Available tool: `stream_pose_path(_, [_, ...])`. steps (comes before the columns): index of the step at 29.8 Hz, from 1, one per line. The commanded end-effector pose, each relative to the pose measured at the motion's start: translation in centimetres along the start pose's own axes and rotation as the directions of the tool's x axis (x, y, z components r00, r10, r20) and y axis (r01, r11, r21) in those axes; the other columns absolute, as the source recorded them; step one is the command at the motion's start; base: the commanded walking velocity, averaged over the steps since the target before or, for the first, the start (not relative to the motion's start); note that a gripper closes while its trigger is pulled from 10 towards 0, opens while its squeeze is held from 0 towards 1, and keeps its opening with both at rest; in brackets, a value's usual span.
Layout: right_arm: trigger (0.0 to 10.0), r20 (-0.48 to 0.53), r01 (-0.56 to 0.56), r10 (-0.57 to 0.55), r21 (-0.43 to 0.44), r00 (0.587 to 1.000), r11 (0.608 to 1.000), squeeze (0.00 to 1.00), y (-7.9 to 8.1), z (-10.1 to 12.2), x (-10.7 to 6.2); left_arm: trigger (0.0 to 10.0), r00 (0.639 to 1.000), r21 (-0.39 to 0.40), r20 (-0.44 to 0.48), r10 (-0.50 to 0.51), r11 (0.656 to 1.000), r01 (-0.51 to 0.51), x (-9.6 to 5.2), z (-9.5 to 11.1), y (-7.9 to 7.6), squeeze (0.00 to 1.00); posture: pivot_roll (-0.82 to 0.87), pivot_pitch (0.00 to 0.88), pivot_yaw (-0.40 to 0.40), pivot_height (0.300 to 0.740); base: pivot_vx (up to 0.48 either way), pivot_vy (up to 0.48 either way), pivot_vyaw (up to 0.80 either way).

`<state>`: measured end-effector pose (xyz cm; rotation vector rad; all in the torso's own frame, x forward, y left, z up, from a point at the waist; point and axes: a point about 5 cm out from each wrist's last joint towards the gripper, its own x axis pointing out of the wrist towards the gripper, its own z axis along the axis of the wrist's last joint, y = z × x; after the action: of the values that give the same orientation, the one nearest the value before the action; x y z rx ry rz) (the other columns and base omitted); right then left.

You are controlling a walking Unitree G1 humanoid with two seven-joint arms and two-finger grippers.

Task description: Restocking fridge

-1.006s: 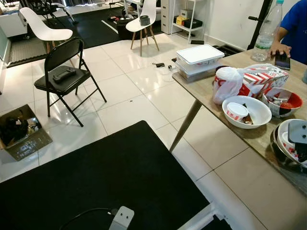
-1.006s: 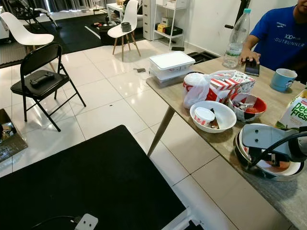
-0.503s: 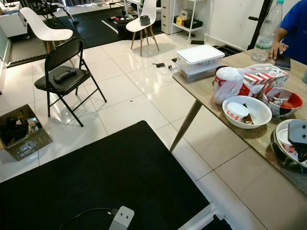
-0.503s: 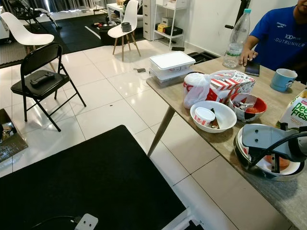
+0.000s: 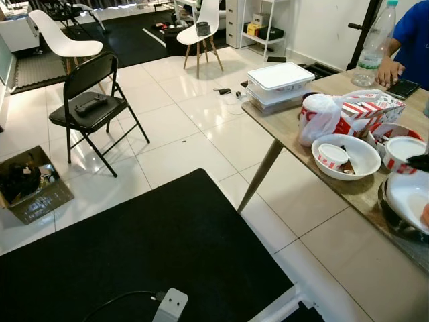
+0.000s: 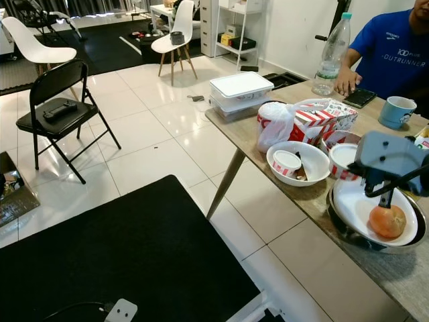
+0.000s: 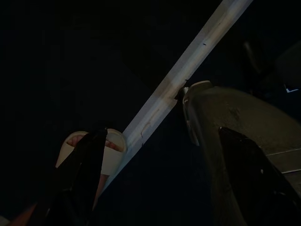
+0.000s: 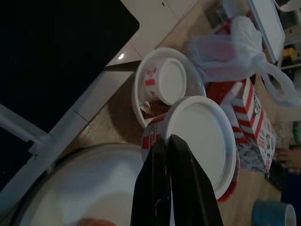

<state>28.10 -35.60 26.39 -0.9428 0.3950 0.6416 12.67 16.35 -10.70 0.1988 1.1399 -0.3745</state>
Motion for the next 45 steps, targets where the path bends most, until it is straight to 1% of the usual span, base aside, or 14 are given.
stream_pose_path(1, [0.0,-0.018,0.027,-0.027,0.012,0.999,1.000,0.00,-0.3,-0.4,-0.9,10.0,0.994,-0.035,-0.086,-0.061,0.998,0.058,-0.1,-2.2,-1.4,0.00,-0.05,0.000,-0.017,0.740,0.000,0.000,0.00])
stream_pose_path(3, [0.0,-0.140,0.083,-0.079,0.024,0.987,0.996,0.00,-0.7,-2.3,-2.3,10.0,0.994,-0.035,-0.086,-0.062,0.998,0.059,-0.1,-2.2,-1.5,0.00,-0.06,0.000,-0.017,0.740,0.000,0.000,0.00])
stream_pose_path(8, [0.0,-0.312,0.180,-0.153,0.059,0.938,0.982,0.00,-1.1,-5.3,-5.0,10.0,0.994,-0.034,-0.089,-0.064,0.998,0.062,-0.1,-2.4,-1.5,0.00,-0.06,0.000,-0.018,0.740,0.000,0.000,0.00])
stream_pose_path(16, [0.0,-0.406,0.172,-0.105,0.132,0.908,0.976,0.00,-0.2,-7.2,-6.4,10.0,0.994,-0.038,-0.089,-0.062,0.998,0.059,-0.1,-2.4,-1.4,0.00,-0.06,0.000,-0.020,0.740,0.000,0.000,0.00])
stream_pose_path(19, [0.0,-0.468,0.187,-0.098,0.150,0.879,0.971,0.00,0.2,-8.3,-7.1,10.0,0.994,-0.040,-0.088,-0.061,0.998,0.057,-0.1,-2.4,-1.4,0.00,-0.06,0.000,-0.020,0.740,0.000,0.000,0.00])
stream_pose_path(21, [0.0,-0.532,0.220,-0.103,0.161,0.840,0.962,0.00,0.7,-9.7,-7.5,10.0,0.994,-0.042,-0.087,-0.060,0.997,0.057,-0.1,-2.3,-1.4,0.00,-0.06,0.000,-0.022,0.740,0.000,0.000,0.00])
stream_pose_path(25, [0.0,-0.561,0.243,-0.101,0.184,0.822,0.953,0.00,1.4,-10.8,-7.4,10.0,0.994,-0.043,-0.086,-0.061,0.997,0.057,-0.1,-2.3,-1.5,0.00,-0.06,0.000,-0.022,0.740,0.000,0.000,0.00])
stream_pose_path(30, [0.0,-0.582,0.283,-0.096,0.239,0.808,0.929,0.00,2.9,-12.3,-6.4,10.0,0.994,-0.046,-0.088,-0.062,0.997,0.058,-0.1,-2.5,-1.5,0.00,-0.06,0.000,-0.022,0.740,0.000,0.000,0.00])
stream_pose_path(35, [0.0,-0.587,0.346,-0.120,0.289,0.801,0.892,0.00,4.8,-13.7,-4.1,10.0,0.994,-0.046,-0.090,-0.059,0.997,0.055,-0.2,-2.6,-1.5,0.00,-0.05,0.000,-0.020,0.740,0.000,0.000,0.00])
stream_pose_path(36, [2.4,-0.589,0.367,-0.136,0.292,0.797,0.883,0.00,4.9,-13.8,-3.5,10.0,0.994,-0.044,-0.090,-0.059,0.998,0.055,-0.2,-2.5,-1.4,0.00,-0.05,0.000,-0.015,0.740,0.000,0.000,0.00])
stream_pose_path(37, [2.4,-0.589,0.367,-0.136,0.292,0.797,0.883,0.00,4.9,-13.8,-3.5,10.0,0.994,-0.044,-0.090,-0.059,0.998,0.055,-0.2,-2.5,-1.4,0.00,-0.05,0.000,-0.015,0.740,0.000,0.000,0.00])
stream_pose_path(38, [4.3,-0.607,0.399,-0.156,0.290,0.780,0.870,0.00,5.3,-14.1,-2.7,10.0,0.994,-0.043,-0.089,-0.056,0.998,0.053,-0.2,-2.6,-1.3,0.00,-0.05,0.000,-0.014,0.740,0.000,0.000,0.00])
stream_pose_path(44, [5.0,-0.643,0.443,-0.182,0.270,0.744,0.855,0.00,6.1,-14.6,-1.5,10.0,0.995,-0.039,-0.089,-0.054,0.998,0.051,-0.2,-2.5,-1.3,0.00,-0.05,0.000,-0.011,0.740,0.000,0.000,0.00])
stream_pose_path(45, [7.6,-0.652,0.465,-0.201,0.260,0.731,0.846,0.00,6.2,-14.7,-1.3,10.0,0.995,-0.040,-0.088,-0.053,0.998,0.050,-0.2,-2.5,-1.2,0.00,-0.04,0.000,-0.012,0.740,0.000,0.000,0.00])
